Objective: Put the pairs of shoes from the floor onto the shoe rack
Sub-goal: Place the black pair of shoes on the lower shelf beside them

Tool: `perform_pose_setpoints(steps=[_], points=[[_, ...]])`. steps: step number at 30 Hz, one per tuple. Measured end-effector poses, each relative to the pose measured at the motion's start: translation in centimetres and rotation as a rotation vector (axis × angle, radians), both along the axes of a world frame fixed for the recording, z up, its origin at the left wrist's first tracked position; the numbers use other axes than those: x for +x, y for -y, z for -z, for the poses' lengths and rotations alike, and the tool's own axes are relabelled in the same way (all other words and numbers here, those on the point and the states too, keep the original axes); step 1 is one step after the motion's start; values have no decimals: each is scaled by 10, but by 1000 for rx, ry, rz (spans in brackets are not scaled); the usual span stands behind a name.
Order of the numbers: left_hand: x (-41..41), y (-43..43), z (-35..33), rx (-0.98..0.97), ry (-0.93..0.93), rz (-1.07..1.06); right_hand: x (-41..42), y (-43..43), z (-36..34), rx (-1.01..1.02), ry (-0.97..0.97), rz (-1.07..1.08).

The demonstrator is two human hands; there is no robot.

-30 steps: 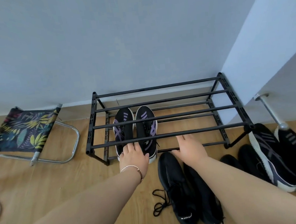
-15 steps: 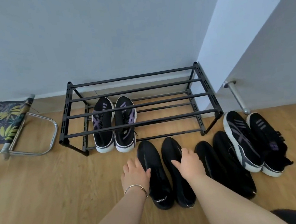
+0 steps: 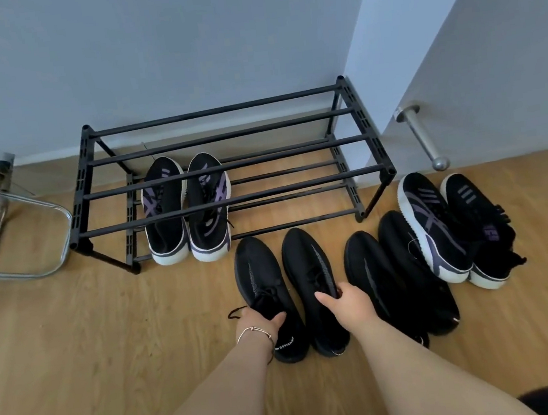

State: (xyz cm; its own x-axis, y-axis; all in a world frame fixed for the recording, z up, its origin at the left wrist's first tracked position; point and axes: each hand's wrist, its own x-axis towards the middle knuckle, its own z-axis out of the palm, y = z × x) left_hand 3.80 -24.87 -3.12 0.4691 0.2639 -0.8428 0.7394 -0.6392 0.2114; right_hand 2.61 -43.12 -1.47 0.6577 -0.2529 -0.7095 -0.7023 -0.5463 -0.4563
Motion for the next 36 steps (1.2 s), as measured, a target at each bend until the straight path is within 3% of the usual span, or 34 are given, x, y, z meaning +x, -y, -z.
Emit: perform_pose_setpoints(steps=[7, 18, 24, 29, 36], points=[[-3, -7, 8, 17, 122, -98, -14, -9, -1, 17, 73, 48], [-20, -11, 7, 56, 312, -105, -22, -21, 13, -95, 164, 396], [-25, -23, 0, 39, 379, -127, -32, -22, 14, 30, 146, 491], [-25, -27, -4, -13, 416, -140, -32, -21, 18, 71, 87, 413], [-17, -26, -11, -80, 453, -166, -32, -10, 10, 203, 174, 628]])
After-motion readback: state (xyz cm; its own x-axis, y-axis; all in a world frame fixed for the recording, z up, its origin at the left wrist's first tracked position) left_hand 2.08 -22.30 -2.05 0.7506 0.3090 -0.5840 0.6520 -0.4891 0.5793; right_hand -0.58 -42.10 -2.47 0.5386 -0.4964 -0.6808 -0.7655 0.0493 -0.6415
